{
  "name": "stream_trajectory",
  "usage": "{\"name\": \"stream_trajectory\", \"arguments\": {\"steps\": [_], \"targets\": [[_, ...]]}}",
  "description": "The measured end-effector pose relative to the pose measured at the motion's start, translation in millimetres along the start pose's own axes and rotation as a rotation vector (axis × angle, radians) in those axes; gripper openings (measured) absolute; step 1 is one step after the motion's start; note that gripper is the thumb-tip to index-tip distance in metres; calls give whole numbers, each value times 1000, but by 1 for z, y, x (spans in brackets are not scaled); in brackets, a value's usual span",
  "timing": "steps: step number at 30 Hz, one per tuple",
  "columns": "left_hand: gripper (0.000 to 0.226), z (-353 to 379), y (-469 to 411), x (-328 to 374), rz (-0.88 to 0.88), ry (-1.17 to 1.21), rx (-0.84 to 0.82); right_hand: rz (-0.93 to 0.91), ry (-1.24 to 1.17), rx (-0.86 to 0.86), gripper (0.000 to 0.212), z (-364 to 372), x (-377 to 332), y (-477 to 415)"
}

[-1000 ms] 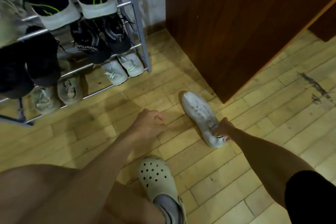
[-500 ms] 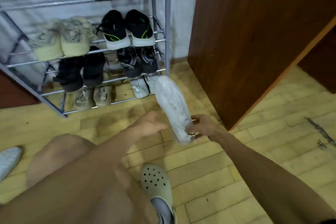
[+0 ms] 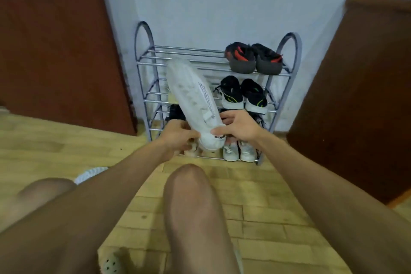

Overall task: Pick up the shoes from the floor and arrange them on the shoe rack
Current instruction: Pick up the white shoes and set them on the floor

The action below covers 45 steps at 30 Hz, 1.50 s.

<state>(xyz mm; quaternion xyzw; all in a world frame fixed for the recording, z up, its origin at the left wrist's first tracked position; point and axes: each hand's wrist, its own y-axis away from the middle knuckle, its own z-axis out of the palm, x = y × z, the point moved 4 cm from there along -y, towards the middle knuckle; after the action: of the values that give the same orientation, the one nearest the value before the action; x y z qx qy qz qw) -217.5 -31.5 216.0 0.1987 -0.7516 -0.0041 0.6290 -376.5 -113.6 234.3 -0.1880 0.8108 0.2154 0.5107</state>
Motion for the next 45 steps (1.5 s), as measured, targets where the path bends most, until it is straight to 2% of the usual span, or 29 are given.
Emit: {"name": "stream_trajectory", "arguments": {"steps": [6,11,15,18,20,22,25,32,35,40,42,45], "targets": [[9,-114,19,-16,14,104,124,16,45,-123,48,100,-66,-42],[15,-211,9,-74,-132,1,239,103,109,-176,37,183,-72,-85],[24,-263,-14,-135,-271,-240,232,191,166,-212,53,234,-38,-118],[23,-294,-39,-188,-377,-512,140,250,176,-236,47,269,0,-140],[43,-312,-58,-225,-471,-644,119,307,157,-235,44,291,27,-155],[58,-325,-76,-258,-542,-720,112,366,121,-254,39,311,51,-171],[58,-339,-101,-302,-581,-790,105,411,98,-286,22,337,86,-198],[58,-364,-139,-393,-647,-1025,163,447,98,-269,24,388,165,-251],[65,-367,-155,-410,-661,-1072,175,442,97,-262,34,395,187,-259],[88,-371,-171,-431,-781,-1089,181,489,59,-271,38,386,219,-251],[96,-367,-166,-428,-810,-1175,200,516,47,-292,29,378,226,-243],[91,-346,-153,-422,-818,-1237,176,535,42,-300,24,366,235,-231]]}}
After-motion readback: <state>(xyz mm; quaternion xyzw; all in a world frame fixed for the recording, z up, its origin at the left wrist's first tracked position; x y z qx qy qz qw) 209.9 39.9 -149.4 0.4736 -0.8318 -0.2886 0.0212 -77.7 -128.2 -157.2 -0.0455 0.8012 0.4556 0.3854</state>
